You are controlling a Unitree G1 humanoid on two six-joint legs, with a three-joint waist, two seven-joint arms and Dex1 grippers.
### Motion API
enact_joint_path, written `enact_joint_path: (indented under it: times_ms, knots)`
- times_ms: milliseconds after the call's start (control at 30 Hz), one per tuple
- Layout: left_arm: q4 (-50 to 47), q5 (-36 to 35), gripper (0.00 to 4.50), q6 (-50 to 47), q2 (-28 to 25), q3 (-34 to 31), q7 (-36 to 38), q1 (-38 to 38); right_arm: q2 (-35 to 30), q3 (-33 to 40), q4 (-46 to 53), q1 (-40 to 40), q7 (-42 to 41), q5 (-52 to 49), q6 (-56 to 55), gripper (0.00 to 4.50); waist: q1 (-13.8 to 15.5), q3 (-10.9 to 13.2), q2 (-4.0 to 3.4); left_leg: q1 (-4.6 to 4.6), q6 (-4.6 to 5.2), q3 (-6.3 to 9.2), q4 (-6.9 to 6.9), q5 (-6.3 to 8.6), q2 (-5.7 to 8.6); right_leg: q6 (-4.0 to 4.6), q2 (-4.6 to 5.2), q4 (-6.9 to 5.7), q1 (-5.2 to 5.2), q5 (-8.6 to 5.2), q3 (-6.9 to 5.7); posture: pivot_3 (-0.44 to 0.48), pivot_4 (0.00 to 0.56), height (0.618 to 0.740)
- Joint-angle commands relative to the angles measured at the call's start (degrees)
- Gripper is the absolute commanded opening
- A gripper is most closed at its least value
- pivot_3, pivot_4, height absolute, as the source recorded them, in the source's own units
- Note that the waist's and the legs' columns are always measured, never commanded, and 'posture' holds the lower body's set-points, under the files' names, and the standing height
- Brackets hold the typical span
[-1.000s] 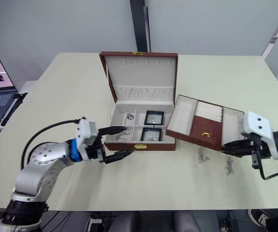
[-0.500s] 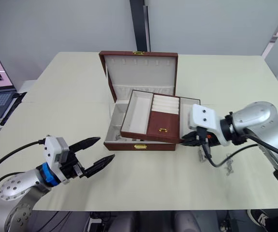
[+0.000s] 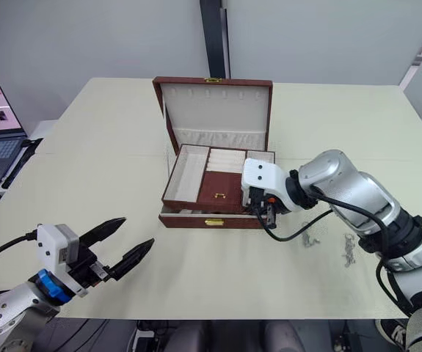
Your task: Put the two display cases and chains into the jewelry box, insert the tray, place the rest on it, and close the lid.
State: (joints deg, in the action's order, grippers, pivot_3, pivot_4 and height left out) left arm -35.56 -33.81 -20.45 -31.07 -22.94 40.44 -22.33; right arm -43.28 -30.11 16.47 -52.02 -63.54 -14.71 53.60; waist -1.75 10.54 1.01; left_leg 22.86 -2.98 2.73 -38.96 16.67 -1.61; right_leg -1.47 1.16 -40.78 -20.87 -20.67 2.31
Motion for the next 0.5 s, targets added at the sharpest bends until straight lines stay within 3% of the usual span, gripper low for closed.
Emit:
enact_joint_path:
  times_ms: [33,500]
  knots:
    - [-2.4,-0.9,4.50,1.5,0.5,-1.3,-0.9,-0.2,1.8,-0.1,0.3,-3.1,0.3,1.4,-1.0,0.03,-0.1,0.0,0.00,0.00,0.00,0.00,0.01,0.00,0.00,0.00,0.00,-0.01,0.00,0.00,0.00,0.000,0.150,0.740]
    - [-4.0,-1.0,4.50,1.4,0.9,0.1,-3.0,0.2,4.3,-3.1,-1.9,-3.3,-0.6,4.9,-3.1,0.03,-0.1,0.0,0.00,0.00,0.00,0.00,0.02,0.00,0.00,0.00,-0.01,-0.01,-0.02,0.00,0.00,0.000,0.150,0.740]
